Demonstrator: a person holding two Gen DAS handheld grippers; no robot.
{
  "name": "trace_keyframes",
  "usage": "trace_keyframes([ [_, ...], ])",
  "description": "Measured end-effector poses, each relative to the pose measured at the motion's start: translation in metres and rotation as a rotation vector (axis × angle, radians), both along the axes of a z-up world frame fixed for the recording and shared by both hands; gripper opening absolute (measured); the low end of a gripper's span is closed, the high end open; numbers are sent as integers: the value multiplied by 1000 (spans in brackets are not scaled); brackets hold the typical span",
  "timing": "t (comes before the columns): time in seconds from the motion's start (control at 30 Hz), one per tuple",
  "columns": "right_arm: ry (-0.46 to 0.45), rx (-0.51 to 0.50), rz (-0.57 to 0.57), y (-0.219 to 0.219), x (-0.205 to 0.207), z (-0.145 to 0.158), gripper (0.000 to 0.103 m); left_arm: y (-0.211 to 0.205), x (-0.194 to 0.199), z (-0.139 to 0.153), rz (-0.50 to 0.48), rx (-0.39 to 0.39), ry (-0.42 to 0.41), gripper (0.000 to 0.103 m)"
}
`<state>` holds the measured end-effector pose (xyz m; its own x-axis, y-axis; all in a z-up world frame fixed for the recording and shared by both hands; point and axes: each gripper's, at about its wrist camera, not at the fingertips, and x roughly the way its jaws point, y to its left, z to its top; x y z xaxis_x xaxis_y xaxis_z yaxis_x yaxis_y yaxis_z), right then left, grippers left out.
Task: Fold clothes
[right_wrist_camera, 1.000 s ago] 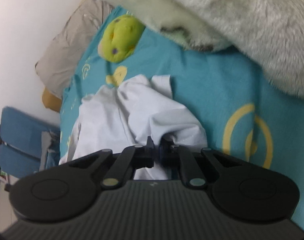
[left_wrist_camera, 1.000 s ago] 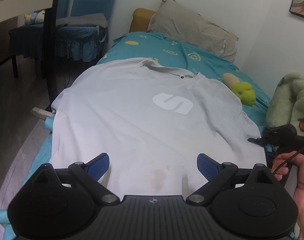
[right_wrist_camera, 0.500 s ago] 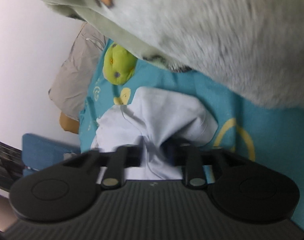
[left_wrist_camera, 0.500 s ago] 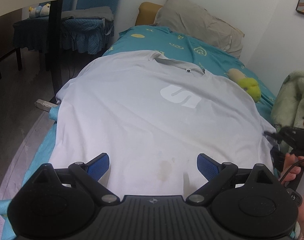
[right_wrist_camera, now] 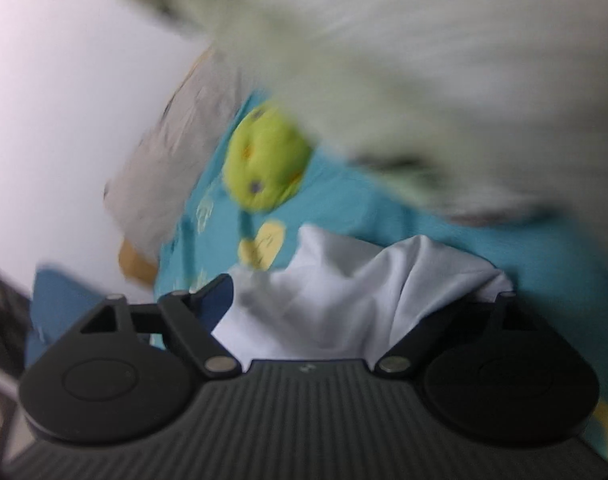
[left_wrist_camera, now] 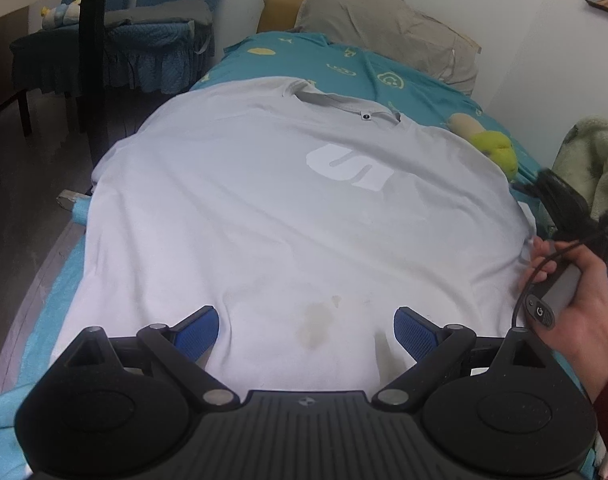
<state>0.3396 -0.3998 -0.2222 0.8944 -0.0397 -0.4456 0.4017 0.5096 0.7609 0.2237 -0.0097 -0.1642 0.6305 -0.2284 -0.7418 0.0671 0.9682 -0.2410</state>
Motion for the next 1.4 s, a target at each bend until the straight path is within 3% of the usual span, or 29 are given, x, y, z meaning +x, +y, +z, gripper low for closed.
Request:
trace_keyframes([
  [0.1,-14,-68,92,3,18,14,87,1,2,-2,1,-10,10,96],
  [0.17,-62,-32,95,-5,17,13,86,3,2,-3,3,-18,12,96],
  [0.23,-81,17,72,-13,11,6,75,4,3,-4,7,-27,16,96],
  [0.27,-48,-5,70,-11,13,6,62,5,4,-4,10,-31,16,96],
  [0.3,-9,-35,67,-8,14,7,41,6,4,-3,13,-36,16,96],
  [0.33,39,-83,58,-5,15,11,31,7,4,-2,16,-41,15,96],
  [0.53,48,-291,-59,18,-4,57,13,17,3,9,33,-73,-9,96],
  [0.63,44,-443,-104,33,-7,85,13,24,2,17,45,-96,-24,96],
  [0.8,27,-713,3,90,14,121,13,37,1,33,71,-127,-66,96],
  [1.0,-29,-1158,327,230,42,119,12,71,6,45,177,-95,-111,96],
  [1.07,-16,-1222,481,273,48,97,13,86,10,44,222,-97,-107,96],
  [1.17,47,-1227,691,308,45,69,16,105,16,38,283,-126,-72,96],
  [1.23,92,-1185,745,312,51,61,41,111,19,35,298,-142,-55,96],
  [1.27,79,-1142,747,306,47,64,69,112,19,34,301,-145,-50,96],
  [1.3,66,-1099,748,299,42,66,84,111,20,34,295,-144,-51,96],
  [1.4,48,-960,754,278,33,83,84,100,20,36,258,-122,-63,96],
])
